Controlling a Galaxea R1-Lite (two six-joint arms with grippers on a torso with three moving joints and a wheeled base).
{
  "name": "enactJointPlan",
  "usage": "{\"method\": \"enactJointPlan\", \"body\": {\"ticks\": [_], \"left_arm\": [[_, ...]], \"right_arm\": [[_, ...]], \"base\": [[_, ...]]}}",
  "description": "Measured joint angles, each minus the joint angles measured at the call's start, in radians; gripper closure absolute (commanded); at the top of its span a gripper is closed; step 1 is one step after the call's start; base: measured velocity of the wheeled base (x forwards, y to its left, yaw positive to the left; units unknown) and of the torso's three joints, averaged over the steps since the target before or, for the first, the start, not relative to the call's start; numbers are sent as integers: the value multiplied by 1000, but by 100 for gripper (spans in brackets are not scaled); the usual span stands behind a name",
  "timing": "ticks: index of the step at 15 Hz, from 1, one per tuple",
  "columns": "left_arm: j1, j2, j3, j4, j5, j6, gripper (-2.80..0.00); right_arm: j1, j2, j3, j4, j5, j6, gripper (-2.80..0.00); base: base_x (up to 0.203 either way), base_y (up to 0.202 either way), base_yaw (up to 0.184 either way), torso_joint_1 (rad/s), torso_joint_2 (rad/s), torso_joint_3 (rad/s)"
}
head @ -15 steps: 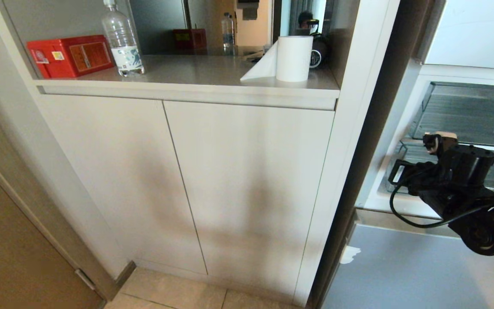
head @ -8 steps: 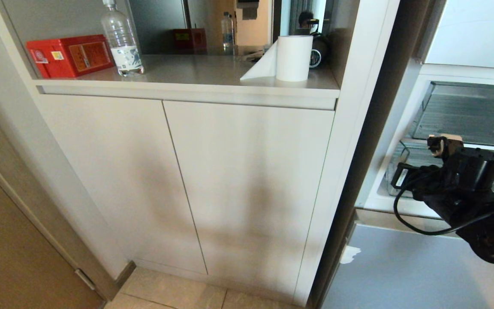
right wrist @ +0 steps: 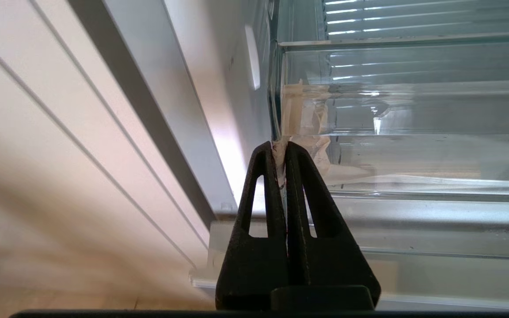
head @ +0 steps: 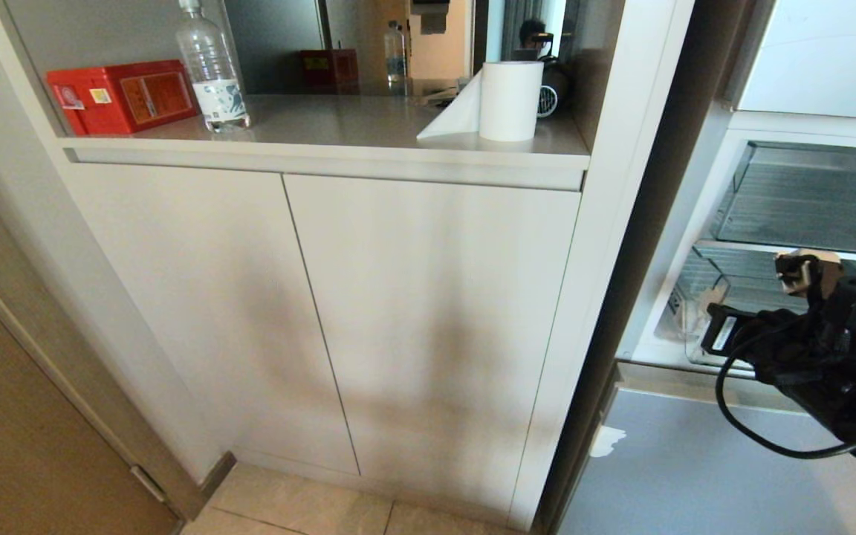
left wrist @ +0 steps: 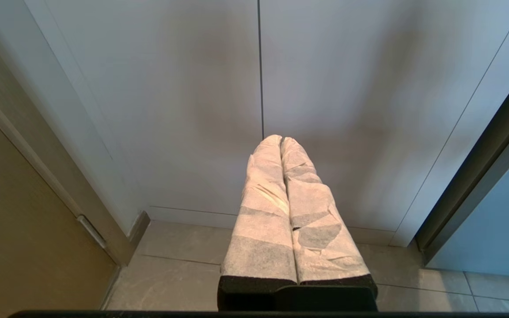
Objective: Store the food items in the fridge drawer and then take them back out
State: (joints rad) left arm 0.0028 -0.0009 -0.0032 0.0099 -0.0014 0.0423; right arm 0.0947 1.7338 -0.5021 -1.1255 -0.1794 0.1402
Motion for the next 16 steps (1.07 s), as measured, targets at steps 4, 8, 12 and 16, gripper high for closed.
{"method": "enactJointPlan", "body": {"ticks": [4, 8, 12, 16], "left_arm": [[0, 0, 0, 1, 1, 0, 0], [0, 0, 0, 1, 0, 0, 0], [0, 0, 0, 0, 0, 0, 0], [0, 0, 0, 1, 1, 0, 0]], "right_arm": [[-1, -57, 71, -5, -3, 0, 0], [-2, -118, 148, -7, -5, 2, 0], [-1, -172, 222, -4, -3, 17, 0], [-3, -223, 234, 12, -5, 24, 0]], "base": [[0, 0, 0, 0, 0, 0], [0, 0, 0, 0, 0, 0], [0, 0, 0, 0, 0, 0], [0, 0, 0, 0, 0, 0]]}}
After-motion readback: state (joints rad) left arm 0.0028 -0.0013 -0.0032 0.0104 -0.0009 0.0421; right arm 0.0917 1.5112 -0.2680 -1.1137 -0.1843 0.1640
